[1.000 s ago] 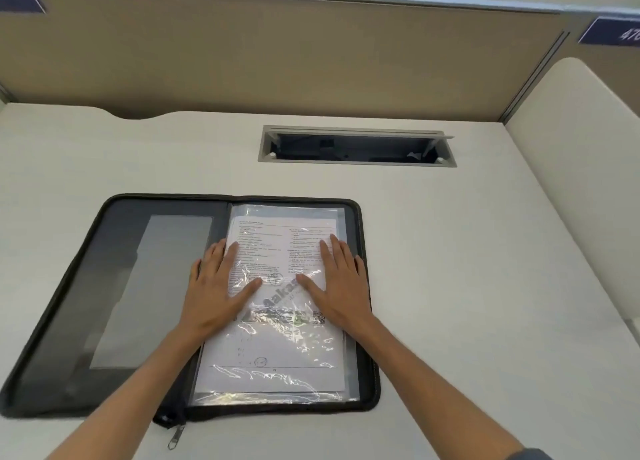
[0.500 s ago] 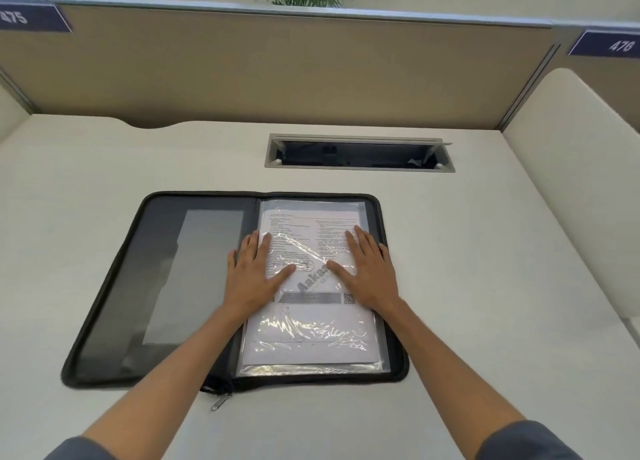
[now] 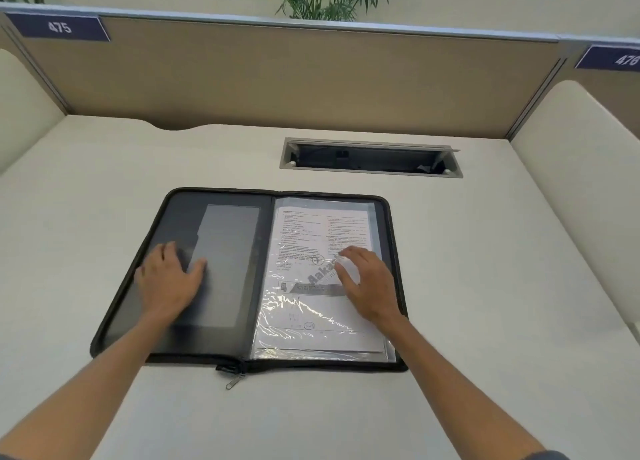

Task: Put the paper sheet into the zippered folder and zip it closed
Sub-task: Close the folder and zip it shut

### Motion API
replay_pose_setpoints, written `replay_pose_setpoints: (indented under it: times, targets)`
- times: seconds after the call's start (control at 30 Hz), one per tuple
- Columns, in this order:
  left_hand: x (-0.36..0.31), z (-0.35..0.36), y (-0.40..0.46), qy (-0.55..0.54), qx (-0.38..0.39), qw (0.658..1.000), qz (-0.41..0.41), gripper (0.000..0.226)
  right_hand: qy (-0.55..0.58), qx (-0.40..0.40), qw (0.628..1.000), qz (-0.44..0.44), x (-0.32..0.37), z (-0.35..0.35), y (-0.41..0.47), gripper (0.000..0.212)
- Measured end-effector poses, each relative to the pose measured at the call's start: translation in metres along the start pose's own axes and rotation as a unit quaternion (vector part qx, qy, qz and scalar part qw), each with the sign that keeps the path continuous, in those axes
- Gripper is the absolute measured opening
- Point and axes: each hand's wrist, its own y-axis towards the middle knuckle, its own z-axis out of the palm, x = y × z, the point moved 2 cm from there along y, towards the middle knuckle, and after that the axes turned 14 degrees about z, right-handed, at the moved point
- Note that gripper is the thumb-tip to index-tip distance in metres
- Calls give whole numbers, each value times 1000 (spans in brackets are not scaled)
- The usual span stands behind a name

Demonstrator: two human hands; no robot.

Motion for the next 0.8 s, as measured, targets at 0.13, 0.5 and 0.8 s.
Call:
replay_pose_setpoints:
  times: [0.13, 0.5, 0.8]
  targets:
    - [34, -16, -9, 61, 45, 990, -117, 84, 24, 2, 1000, -9, 16, 0, -26, 21]
    - [59, -34, -4, -67, 86, 974, -198, 71, 129, 51, 990, -17, 71, 2, -64, 17]
    - [49, -118, 15, -341, 31, 923, -176, 48, 203, 105, 973, -12, 126, -20, -72, 16]
